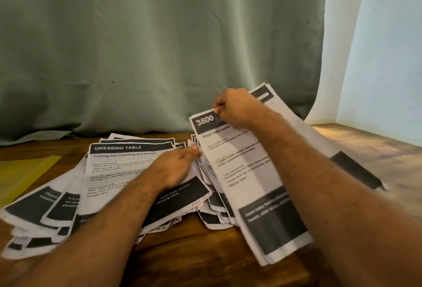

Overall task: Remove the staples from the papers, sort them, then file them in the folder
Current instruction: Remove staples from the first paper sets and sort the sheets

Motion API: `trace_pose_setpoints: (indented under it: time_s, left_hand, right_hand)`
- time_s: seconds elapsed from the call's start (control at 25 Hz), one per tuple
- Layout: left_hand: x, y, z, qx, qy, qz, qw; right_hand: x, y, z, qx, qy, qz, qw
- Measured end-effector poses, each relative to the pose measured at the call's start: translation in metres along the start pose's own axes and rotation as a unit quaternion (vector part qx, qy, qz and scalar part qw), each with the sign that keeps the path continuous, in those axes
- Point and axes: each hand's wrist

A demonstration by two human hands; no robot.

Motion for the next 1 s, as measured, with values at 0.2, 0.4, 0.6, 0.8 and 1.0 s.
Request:
trace_pose_setpoints:
  time_s: [0.2, 0.4, 0.6, 0.8, 1.0]
  left_hand:
    - [0.001, 0.001, -0.003, 0.067, 0.162, 0.006, 0.984]
    - [-0.002, 0.000, -0.007, 0.040, 0.152, -0.005, 0.988]
    - [-0.022, -0.001, -0.006, -0.128, -0.065, 0.003, 0.990]
    - [-0.048, 0.044, 0.003, -0.151, -0.215, -0.130, 0.956]
    - [-0.044, 0.044, 0.046, -0.189, -0.026, -0.097, 0.977]
  right_hand:
    - [-0.052, -0.039, 0.042, -0.005, 0.118, 0.097, 0.988]
    - [-0.068, -0.040, 0.060, 0.045, 0.160, 0.140, 0.976]
    - [-0.059, -0.044, 0.063, 0.076, 0.086, 0.088, 0.989]
    - [-0.057, -0.044, 0.058, 0.079, 0.061, 0.069, 0.993]
    - [-0.065, -0.041, 0.061, 0.053, 0.085, 0.080, 0.992]
Point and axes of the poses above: each hand's wrist, its own y-axis towards the middle knuckle, its own z-axis out of the palm, x = y × z, and after that the axes turned 6 degrees about -x, right-handed
